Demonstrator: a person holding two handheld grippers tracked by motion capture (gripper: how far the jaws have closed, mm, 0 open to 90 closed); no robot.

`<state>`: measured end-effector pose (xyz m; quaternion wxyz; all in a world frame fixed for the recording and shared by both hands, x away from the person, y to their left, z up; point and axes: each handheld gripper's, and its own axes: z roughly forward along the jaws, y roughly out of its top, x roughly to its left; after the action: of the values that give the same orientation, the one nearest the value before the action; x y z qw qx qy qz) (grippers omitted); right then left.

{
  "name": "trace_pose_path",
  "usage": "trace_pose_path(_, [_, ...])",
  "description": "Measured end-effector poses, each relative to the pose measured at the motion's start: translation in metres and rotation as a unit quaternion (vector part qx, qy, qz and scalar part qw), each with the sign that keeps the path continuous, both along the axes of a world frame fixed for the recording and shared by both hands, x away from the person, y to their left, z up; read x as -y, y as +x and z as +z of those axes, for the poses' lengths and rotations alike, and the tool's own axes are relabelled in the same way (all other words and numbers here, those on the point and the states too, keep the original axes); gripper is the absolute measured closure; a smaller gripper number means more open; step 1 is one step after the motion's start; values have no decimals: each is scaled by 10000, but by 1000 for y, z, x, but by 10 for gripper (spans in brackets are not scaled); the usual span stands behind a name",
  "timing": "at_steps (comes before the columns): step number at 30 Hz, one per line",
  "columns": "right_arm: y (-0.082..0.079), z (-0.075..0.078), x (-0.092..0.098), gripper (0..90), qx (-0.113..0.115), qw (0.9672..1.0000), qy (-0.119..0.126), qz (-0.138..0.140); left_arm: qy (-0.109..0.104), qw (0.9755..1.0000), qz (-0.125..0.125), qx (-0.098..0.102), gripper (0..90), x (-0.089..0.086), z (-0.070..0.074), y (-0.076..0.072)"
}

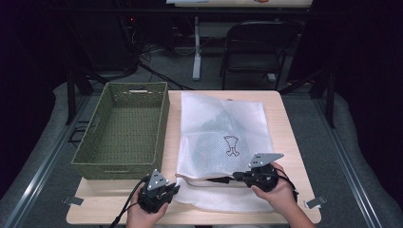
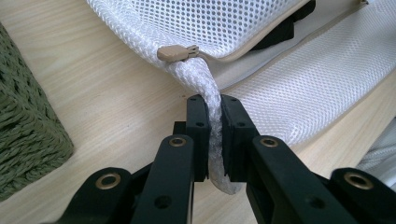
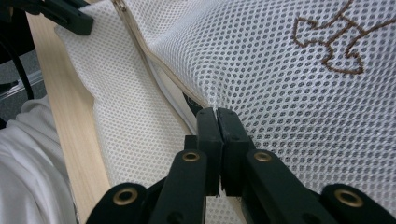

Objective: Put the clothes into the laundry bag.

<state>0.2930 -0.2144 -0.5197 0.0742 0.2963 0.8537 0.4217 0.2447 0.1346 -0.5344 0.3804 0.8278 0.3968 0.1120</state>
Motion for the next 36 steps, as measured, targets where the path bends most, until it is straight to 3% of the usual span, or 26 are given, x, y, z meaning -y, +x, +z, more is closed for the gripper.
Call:
trace_pose_path(6, [1,-13,-2,890,-139,9999,-67,-35,-16,10000,22,-5,833,-1,-2,1])
trace_pose_path(10, [2,-23,-6,890,-226,9994,-257,0,2,10000,15,-27,833,-2,-3,1])
trace_pose_path(22, [8,-37,-8,889,-354,9982,-489,3,45,10000,-4,-55,827,-1,-6,1])
trace_pose_path(36, [12,-44,-11,888,-411,9975,-581,-36,40,10000,-14,-50,830,0,-6,1])
